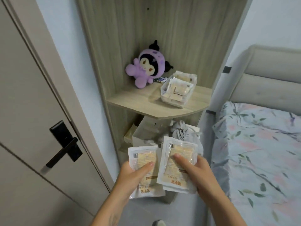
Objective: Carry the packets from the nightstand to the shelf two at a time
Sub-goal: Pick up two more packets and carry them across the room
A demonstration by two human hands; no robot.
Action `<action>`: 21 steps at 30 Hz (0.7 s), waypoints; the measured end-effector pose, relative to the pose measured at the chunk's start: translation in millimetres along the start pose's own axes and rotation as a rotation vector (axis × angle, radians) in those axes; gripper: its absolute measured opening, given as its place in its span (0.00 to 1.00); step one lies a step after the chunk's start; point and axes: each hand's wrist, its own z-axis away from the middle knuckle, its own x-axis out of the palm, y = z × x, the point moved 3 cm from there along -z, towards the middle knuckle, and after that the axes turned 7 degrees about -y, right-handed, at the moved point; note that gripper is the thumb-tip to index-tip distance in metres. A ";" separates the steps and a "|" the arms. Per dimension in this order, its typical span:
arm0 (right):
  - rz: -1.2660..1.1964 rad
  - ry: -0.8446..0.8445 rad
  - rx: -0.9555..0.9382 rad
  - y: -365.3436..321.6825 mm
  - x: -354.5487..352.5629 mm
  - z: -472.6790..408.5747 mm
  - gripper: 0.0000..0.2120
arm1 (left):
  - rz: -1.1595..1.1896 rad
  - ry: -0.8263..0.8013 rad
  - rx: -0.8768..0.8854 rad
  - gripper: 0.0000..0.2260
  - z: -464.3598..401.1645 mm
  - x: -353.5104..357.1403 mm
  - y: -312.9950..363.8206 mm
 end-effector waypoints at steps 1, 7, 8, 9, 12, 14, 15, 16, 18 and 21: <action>-0.005 0.001 -0.006 -7.0 -7.8 -14.2 0.09 | 0.003 -0.021 -0.001 0.07 -19.9 7.8 5.5; 0.011 -0.038 -0.093 -59.8 -46.3 -112.3 0.17 | 0.020 -0.071 0.023 0.10 -138.2 55.4 52.9; 0.023 -0.047 -0.103 -69.8 -53.2 -127.6 0.17 | 0.005 -0.062 0.054 0.11 -156.1 64.3 63.6; 0.026 -0.057 -0.105 -78.4 -60.8 -141.2 0.17 | 0.006 -0.052 0.092 0.11 -171.2 73.7 74.7; 0.018 -0.108 -0.130 -107.5 -80.5 -176.6 0.15 | 0.099 -0.065 0.207 0.19 -204.5 101.1 113.4; 0.022 -0.159 -0.167 -124.7 -86.8 -196.2 0.14 | 0.144 -0.090 0.215 0.29 -218.7 113.0 136.6; 0.023 -0.181 -0.181 -130.4 -87.9 -205.9 0.14 | 0.176 -0.101 0.212 0.31 -224.3 116.5 145.7; 0.034 -0.202 -0.194 -134.2 -87.7 -215.4 0.14 | 0.193 -0.111 0.200 0.31 -229.7 119.5 151.9; 0.094 -0.229 -0.211 -137.5 -85.3 -232.8 0.18 | 0.166 -0.132 0.133 0.27 -239.0 124.9 159.5; 0.137 -0.238 -0.165 -141.4 -83.1 -252.6 0.26 | 0.176 -0.124 0.089 0.23 -255.4 128.6 161.6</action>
